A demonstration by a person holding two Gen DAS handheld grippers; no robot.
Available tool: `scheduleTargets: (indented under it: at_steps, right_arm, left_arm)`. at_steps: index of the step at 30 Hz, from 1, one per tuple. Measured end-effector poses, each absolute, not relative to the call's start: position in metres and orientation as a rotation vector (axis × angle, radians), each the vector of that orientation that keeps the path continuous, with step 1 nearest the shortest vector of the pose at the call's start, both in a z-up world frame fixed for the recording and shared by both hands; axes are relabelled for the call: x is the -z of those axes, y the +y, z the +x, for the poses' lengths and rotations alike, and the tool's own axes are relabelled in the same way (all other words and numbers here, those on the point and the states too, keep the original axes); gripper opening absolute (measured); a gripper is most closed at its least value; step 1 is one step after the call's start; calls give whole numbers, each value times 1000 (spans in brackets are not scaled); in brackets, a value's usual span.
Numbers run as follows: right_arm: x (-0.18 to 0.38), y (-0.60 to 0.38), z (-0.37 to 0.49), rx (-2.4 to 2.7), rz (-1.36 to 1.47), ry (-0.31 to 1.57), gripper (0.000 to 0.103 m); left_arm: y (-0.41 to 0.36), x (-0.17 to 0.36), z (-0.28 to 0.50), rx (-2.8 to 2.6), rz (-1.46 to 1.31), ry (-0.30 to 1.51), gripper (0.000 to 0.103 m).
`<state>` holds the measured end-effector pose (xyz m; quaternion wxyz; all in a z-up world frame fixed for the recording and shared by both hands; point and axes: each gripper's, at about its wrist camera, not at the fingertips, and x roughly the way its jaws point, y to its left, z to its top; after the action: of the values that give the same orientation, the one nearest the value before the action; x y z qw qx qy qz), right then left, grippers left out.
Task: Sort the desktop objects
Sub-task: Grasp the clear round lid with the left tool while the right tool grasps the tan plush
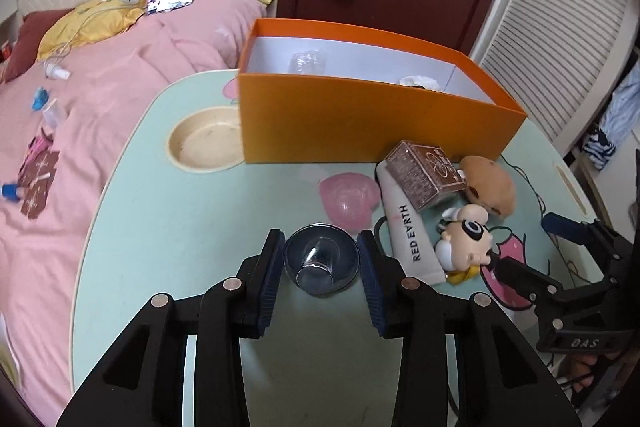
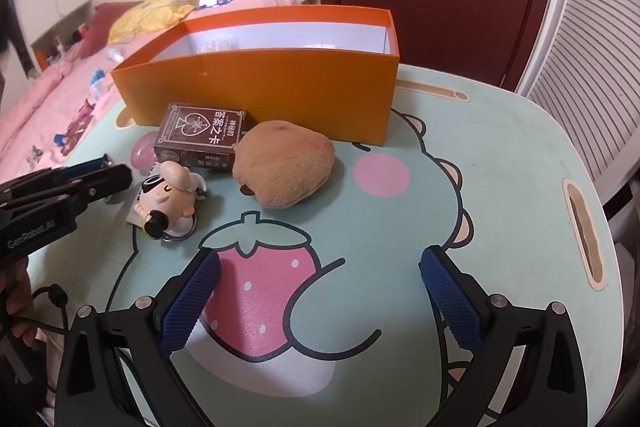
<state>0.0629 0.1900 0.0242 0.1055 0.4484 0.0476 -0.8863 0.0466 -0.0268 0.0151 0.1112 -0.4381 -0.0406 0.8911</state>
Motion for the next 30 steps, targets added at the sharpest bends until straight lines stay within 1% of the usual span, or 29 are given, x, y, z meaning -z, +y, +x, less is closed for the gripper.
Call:
scheduleTargets:
  at_steps: [6, 10, 11, 12, 14, 19, 28, 29, 30]
  right_arm:
    - [-25, 190, 63, 2617, 1329, 132, 101]
    - [-31, 199, 59, 2590, 1302, 17, 99]
    - [-33, 202, 57, 2586, 1294, -16, 93]
    - [-35, 203, 55, 2592, 1290, -22, 84]
    - [-39, 203, 49, 2605, 1284, -1, 77]
    - [-43, 200, 36, 2608, 1273, -3, 77]
    - [-38, 178, 17, 2562, 1306, 88, 77]
    - [-34, 175, 13, 2548, 1326, 106, 71]
    - [-30, 173, 10, 2531, 1346, 116, 59]
  left_arm:
    - [-36, -14, 52, -2653, -1296, -139, 39]
    - [-38, -12, 53, -2660, -1289, -136, 39]
    - [-37, -12, 53, -2663, -1285, -135, 39]
    - [-37, -12, 54, -2668, -1281, -129, 39]
    - [-35, -11, 53, -2675, -1276, -114, 39]
    - [-32, -11, 54, -2683, -1270, -90, 39]
    - [-35, -10, 53, -2681, -1264, -103, 39]
    - [-35, -10, 52, -2682, -1263, -101, 39]
    - [-35, -10, 53, -2683, -1264, -99, 39]
